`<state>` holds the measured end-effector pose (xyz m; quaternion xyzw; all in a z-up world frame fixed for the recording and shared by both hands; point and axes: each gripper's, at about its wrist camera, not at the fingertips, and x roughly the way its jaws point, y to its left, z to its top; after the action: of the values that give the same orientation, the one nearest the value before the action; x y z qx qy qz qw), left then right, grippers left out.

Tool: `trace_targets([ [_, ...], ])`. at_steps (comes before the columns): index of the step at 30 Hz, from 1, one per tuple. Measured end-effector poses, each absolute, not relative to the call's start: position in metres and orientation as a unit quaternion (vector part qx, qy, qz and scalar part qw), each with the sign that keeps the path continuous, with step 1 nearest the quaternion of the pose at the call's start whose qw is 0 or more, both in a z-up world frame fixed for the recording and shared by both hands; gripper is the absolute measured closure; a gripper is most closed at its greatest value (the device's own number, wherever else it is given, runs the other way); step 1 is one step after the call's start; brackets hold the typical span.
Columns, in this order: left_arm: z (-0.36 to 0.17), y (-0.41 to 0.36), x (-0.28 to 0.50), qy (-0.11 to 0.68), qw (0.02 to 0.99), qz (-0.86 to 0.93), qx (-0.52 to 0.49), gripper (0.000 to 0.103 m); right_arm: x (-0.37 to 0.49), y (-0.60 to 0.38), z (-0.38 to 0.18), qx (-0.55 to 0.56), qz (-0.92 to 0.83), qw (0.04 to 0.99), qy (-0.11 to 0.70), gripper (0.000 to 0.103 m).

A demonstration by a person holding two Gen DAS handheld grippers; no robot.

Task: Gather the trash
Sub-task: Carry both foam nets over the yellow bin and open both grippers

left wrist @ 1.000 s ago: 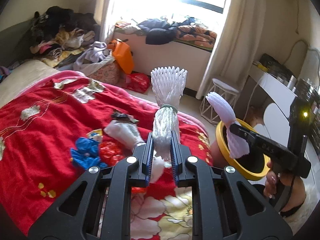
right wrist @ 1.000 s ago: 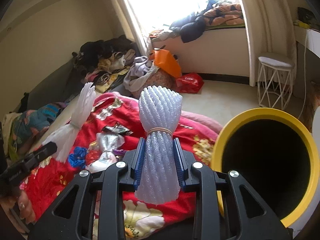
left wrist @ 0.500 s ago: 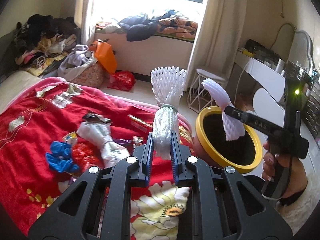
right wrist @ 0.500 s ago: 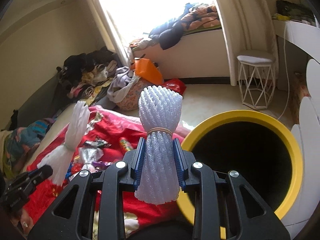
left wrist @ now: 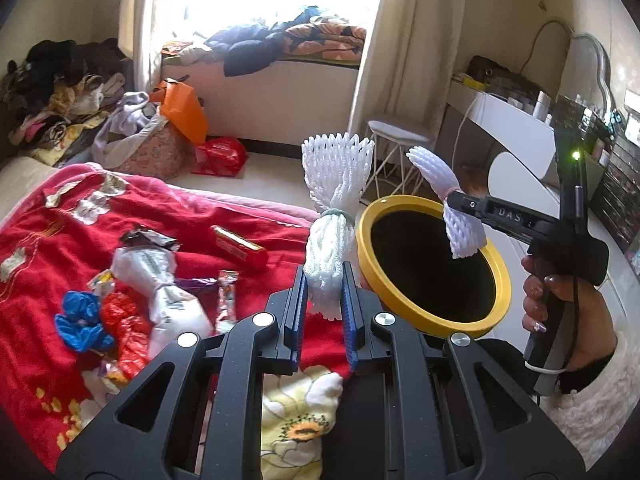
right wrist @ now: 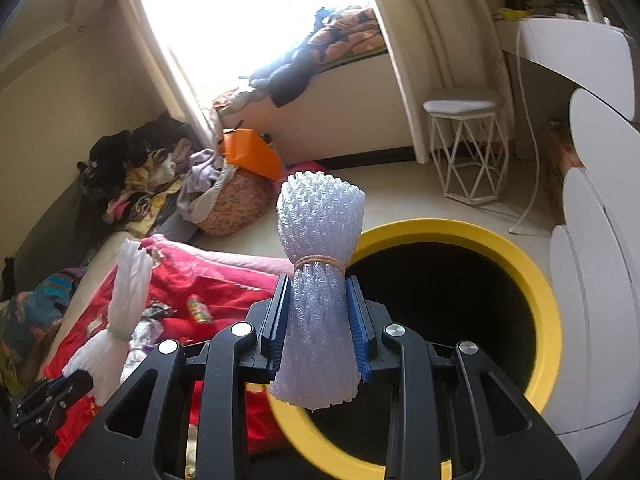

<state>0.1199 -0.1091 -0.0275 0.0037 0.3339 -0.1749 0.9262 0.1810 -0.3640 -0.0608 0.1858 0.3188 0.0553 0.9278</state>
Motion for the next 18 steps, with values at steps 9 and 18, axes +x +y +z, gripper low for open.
trace_targets([
  [9,-0.04,-0.144,0.137,0.353,0.914,-0.198,0.009,0.091,0.182,-0.389,-0.074,0.201,0.025,0.919,0.34,0.076],
  [18,-0.058,-0.187,0.152,0.375,0.899,-0.223,0.037,0.091,0.185,-0.414,-0.089,0.222,0.008,0.908,0.356,0.076],
])
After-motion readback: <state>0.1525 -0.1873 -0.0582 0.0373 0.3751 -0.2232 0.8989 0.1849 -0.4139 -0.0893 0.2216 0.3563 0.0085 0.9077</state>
